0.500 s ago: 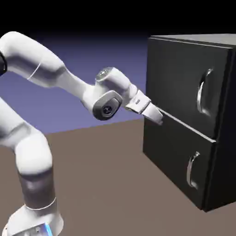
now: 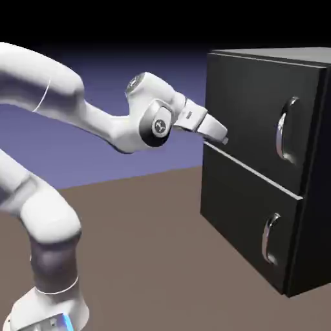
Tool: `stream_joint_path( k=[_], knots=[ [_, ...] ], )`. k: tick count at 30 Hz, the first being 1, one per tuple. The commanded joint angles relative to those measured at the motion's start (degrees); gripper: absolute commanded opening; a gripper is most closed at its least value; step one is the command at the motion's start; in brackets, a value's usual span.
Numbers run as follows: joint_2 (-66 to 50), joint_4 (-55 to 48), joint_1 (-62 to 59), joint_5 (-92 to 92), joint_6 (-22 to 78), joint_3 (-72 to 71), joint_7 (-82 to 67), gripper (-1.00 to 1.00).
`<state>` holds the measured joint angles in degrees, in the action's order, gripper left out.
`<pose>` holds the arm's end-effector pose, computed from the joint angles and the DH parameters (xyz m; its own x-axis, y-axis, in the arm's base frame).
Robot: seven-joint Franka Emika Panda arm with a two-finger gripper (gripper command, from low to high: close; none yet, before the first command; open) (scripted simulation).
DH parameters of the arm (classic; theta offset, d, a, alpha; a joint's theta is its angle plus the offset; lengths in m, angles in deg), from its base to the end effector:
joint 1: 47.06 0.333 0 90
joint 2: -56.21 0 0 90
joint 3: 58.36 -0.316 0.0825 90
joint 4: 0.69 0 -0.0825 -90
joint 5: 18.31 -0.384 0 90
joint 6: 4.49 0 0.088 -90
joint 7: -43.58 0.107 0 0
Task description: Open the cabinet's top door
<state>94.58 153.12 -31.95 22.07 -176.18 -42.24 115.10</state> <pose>0.3844 0.0271 0.5374 0.4483 -0.6217 0.6423 -0.3187 -0.7824 -0.5350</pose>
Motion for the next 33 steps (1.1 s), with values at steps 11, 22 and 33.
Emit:
stream_joint_path(
  k=[11,22,33],
  knots=[
    [3.87,-4.88,9.79,27.41,1.58,10.94,19.73,1.00],
    [7.75,-9.76,19.58,54.82,3.16,21.89,39.46,1.00],
    [11.62,-14.64,29.37,82.23,4.73,32.83,59.18,1.00]
  ],
)
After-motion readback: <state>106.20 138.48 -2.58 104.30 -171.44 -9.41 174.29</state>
